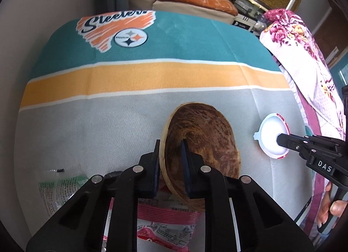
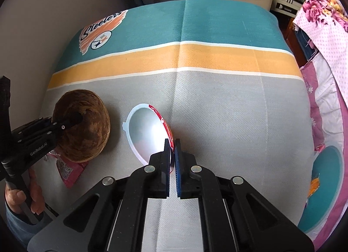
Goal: Collect trash
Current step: 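Grasp the rim of the wooden bowl with the left gripper, then carry the wooden bowl and white lid over the teal bin with both grippers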
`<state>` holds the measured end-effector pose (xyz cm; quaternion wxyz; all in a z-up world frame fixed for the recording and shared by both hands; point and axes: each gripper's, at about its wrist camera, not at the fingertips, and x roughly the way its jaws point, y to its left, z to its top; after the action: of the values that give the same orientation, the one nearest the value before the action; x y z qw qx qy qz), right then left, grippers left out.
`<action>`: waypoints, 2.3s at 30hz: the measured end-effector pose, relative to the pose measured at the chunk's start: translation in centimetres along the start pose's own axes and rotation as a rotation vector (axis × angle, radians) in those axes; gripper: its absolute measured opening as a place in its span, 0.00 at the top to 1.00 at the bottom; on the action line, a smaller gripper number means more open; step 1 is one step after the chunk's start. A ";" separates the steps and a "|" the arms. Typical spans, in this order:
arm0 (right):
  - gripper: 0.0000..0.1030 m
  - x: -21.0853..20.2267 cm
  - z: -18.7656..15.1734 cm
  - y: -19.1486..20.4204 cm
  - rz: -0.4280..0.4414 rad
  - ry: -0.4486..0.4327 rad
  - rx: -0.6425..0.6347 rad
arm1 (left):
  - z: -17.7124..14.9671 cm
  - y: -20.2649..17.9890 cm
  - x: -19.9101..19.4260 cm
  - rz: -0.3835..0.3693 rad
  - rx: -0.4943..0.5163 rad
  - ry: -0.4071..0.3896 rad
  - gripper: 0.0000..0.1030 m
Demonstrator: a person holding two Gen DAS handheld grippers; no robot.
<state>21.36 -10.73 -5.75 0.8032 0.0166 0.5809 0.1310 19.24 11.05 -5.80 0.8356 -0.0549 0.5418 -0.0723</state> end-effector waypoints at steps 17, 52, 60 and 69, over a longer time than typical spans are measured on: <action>0.96 -2.4 -1.4 -3.2 0.016 -0.053 0.076 | -0.3 -3.3 -0.7 0.097 0.056 -0.063 0.88; 0.96 -13.6 -12.1 -14.2 0.127 -0.262 0.291 | -4.8 -19.5 -5.0 -0.054 0.230 -0.048 0.89; 0.96 -16.0 -15.6 -18.8 0.101 -0.317 0.363 | -5.9 -26.1 -4.5 -0.097 0.294 -0.031 0.89; 0.96 -18.4 -19.3 -24.7 0.076 -0.376 0.454 | -6.9 -33.5 -3.4 -0.135 0.381 -0.014 0.89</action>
<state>2.65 -41.18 0.63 0.8669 0.2418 0.4353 0.0223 9.49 -21.41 0.18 0.8277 0.0675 0.5077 -0.2293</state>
